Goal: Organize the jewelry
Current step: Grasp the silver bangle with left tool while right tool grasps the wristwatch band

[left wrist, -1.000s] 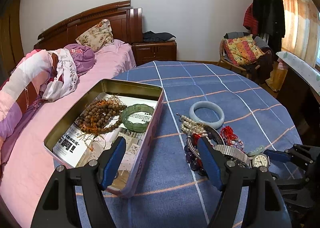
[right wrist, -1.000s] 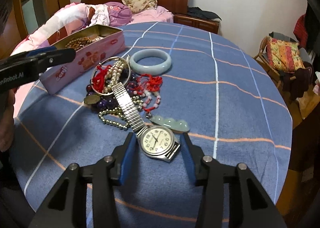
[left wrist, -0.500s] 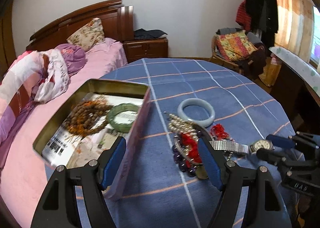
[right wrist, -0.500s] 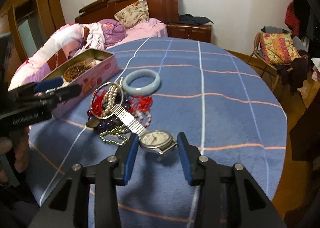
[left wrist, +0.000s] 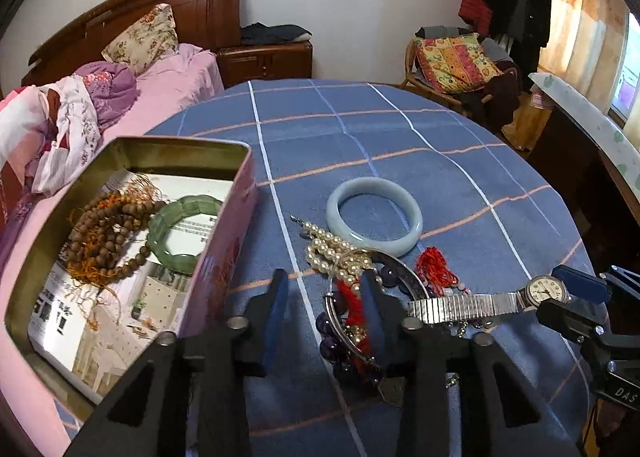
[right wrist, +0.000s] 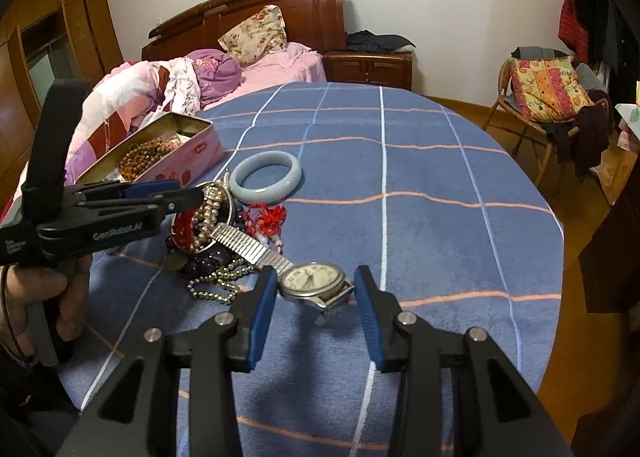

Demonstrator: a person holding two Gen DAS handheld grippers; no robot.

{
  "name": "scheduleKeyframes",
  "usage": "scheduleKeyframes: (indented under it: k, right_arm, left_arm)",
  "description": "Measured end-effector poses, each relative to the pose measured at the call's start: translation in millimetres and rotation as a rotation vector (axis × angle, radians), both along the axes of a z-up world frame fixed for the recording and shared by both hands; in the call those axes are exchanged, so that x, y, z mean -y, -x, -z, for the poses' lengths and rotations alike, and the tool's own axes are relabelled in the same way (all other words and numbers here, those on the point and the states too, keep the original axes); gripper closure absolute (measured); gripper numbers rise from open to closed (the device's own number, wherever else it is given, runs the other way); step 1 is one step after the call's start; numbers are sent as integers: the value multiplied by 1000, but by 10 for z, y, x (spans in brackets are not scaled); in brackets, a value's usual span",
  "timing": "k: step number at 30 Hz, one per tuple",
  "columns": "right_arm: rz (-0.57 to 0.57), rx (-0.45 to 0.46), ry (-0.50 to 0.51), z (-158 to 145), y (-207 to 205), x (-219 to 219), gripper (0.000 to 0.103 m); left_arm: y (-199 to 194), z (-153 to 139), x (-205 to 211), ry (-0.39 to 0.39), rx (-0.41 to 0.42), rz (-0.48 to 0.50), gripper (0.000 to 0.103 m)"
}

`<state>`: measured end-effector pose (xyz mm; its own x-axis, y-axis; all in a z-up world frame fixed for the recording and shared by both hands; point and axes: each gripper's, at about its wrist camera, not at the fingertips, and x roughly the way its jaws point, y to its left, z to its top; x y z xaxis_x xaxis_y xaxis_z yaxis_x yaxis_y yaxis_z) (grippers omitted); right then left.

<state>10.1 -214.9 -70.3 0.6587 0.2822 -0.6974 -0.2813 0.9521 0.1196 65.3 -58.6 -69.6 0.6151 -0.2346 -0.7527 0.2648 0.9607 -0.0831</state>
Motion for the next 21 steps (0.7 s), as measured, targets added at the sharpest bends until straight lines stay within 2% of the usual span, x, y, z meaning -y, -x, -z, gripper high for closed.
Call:
scheduleKeyframes:
  k: [1, 2, 3, 4, 7, 16, 21]
  right_arm:
    - [1, -1, -2, 4, 2, 10, 61]
    - [2, -2, -3, 10, -4, 12, 61]
    - [3, -3, -5, 15, -8, 15, 61]
    - [4, -2, -5, 17, 5, 22, 61]
    - [9, 11, -9, -11, 18, 41, 61]
    - [26, 81, -39, -223, 87, 94, 61]
    - [45, 112, -50, -325, 86, 149, 61]
  left_arm:
    - [7, 8, 7, 9, -6, 10, 77]
    - [15, 7, 12, 12, -6, 16, 84]
    - [24, 3, 14, 8, -2, 20, 96]
    - [44, -3, 22, -5, 6, 17, 97]
    - [91, -71, -9, 19, 29, 25, 98]
    - [343, -582, -118, 65, 167, 5, 97]
    - [314, -653, -165, 21, 202, -30, 97]
